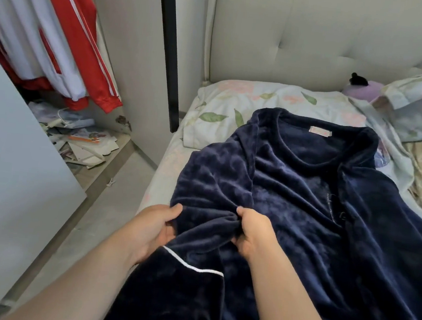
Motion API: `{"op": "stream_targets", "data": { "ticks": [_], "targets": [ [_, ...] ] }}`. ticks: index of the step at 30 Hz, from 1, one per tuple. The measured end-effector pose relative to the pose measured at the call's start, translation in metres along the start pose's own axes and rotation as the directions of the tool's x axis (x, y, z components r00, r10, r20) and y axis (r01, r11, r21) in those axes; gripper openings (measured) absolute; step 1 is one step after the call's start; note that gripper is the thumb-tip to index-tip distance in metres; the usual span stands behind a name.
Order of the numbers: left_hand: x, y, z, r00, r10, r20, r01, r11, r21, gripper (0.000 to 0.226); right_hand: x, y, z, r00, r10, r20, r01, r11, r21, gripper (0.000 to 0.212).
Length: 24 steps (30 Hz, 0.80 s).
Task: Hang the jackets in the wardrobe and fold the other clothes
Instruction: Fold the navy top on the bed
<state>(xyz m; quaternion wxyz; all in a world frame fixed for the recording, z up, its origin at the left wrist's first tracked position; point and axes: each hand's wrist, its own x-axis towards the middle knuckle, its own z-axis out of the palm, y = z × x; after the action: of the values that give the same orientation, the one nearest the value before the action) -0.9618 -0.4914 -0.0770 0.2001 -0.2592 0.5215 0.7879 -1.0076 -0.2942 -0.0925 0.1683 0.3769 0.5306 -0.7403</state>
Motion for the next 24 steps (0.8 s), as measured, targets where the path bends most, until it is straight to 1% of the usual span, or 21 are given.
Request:
{"op": "stream_targets", "data": {
  "ticks": [2,3,5,6,7,8,9,10,11,12,13,14,15,16,17,18,19,21,22,23,24],
  "targets": [
    [-0.011,-0.004,-0.004,0.998,-0.047,0.046,0.037,0.982,0.187,0.02,-0.006,0.005,-0.006,0.998,-0.039,0.054,0.044,0.994,-0.099,0.03],
    [-0.017,-0.005,-0.005,0.995,-0.068,0.074,0.046,0.961,0.272,0.023,-0.011,0.007,-0.008,0.996,-0.067,0.065,0.079,0.979,-0.189,0.042],
    [-0.029,-0.006,-0.006,0.98,-0.133,0.145,0.067,0.919,0.388,0.037,-0.025,0.012,-0.007,0.989,-0.132,0.072,0.15,0.896,-0.417,0.056],
    [-0.033,-0.008,-0.004,0.968,-0.171,0.185,0.082,0.909,0.409,0.041,-0.033,0.016,-0.006,0.985,-0.151,0.081,0.171,0.838,-0.518,0.056],
    [-0.036,-0.012,-0.004,0.955,-0.199,0.218,0.097,0.909,0.405,0.039,-0.041,0.019,-0.003,0.983,-0.154,0.097,0.182,0.789,-0.587,0.05],
    [-0.04,-0.015,-0.002,0.949,-0.213,0.232,0.112,0.917,0.383,0.034,-0.051,0.021,0.001,0.983,-0.142,0.114,0.182,0.752,-0.633,0.038],
    [-0.042,-0.019,-0.003,0.951,-0.218,0.219,0.134,0.93,0.343,0.031,-0.059,0.023,0.003,0.986,-0.112,0.127,0.168,0.737,-0.654,0.024],
    [-0.042,-0.023,-0.006,0.958,-0.217,0.187,0.156,0.942,0.296,0.031,-0.066,0.023,0.003,0.986,-0.077,0.148,0.153,0.773,-0.616,0.016],
    [-0.043,-0.026,-0.008,0.966,-0.208,0.154,0.164,0.952,0.258,0.032,-0.069,0.022,0.002,0.983,-0.039,0.181,0.127,0.855,-0.503,0.019],
    [-0.043,-0.029,-0.011,0.974,-0.188,0.129,0.155,0.961,0.229,0.032,-0.068,0.021,0.0,0.972,0.001,0.234,0.075,0.947,-0.314,0.024],
    [-0.046,-0.03,-0.011,0.982,-0.148,0.113,0.123,0.971,0.204,0.031,-0.07,0.019,-0.001,0.956,0.031,0.292,-0.001,0.995,-0.104,0.029],
    [-0.048,-0.03,-0.009,0.989,-0.102,0.103,0.084,0.983,0.166,0.028,-0.073,0.017,-0.003,0.941,0.042,0.335,-0.071,0.995,0.075,0.032],
    [-0.05,-0.03,-0.007,0.994,-0.054,0.092,0.043,0.992,0.121,0.026,-0.077,0.016,-0.004,0.937,0.045,0.347,-0.118,0.974,0.193,0.034],
    [-0.052,-0.028,-0.005,0.997,-0.006,0.083,-0.002,0.996,0.091,0.024,-0.08,0.016,-0.005,0.941,0.034,0.338,-0.126,0.959,0.254,0.033],
    [-0.053,-0.027,-0.004,0.997,0.039,0.072,-0.045,0.995,0.083,0.024,-0.083,0.017,-0.008,0.95,0.022,0.312,-0.11,0.958,0.266,0.029],
    [-0.055,-0.026,-0.004,0.994,0.07,0.079,-0.077,0.993,0.09,0.023,-0.086,0.02,-0.01,0.959,0.023,0.283,-0.092,0.968,0.234,0.024],
    [-0.057,-0.026,-0.006,0.991,0.079,0.107,-0.091,0.989,0.113,0.022,-0.091,0.022,-0.013,0.965,0.023,0.261,-0.066,0.986,0.156,0.027],
    [-0.065,-0.03,-0.011,0.977,0.015,0.213,-0.063,0.974,0.22,0.021,-0.098,0.029,-0.021,0.975,-0.004,0.224,0.032,0.992,-0.12,0.042],
    [-0.069,-0.034,-0.013,0.967,-0.022,0.254,-0.058,0.951,0.303,0.02,-0.102,0.034,-0.025,0.979,-0.039,0.199,0.09,0.963,-0.255,0.048],
    [-0.072,-0.038,-0.015,0.964,-0.038,0.263,-0.069,0.92,0.386,0.019,-0.108,0.039,-0.029,0.981,-0.066,0.182,0.13,0.921,-0.366,0.052],
    [-0.074,-0.042,-0.015,0.968,-0.024,0.248,-0.09,0.896,0.435,0.019,-0.114,0.044,-0.032,0.98,-0.064,0.187,0.143,0.883,-0.446,0.054]
  ]
}}
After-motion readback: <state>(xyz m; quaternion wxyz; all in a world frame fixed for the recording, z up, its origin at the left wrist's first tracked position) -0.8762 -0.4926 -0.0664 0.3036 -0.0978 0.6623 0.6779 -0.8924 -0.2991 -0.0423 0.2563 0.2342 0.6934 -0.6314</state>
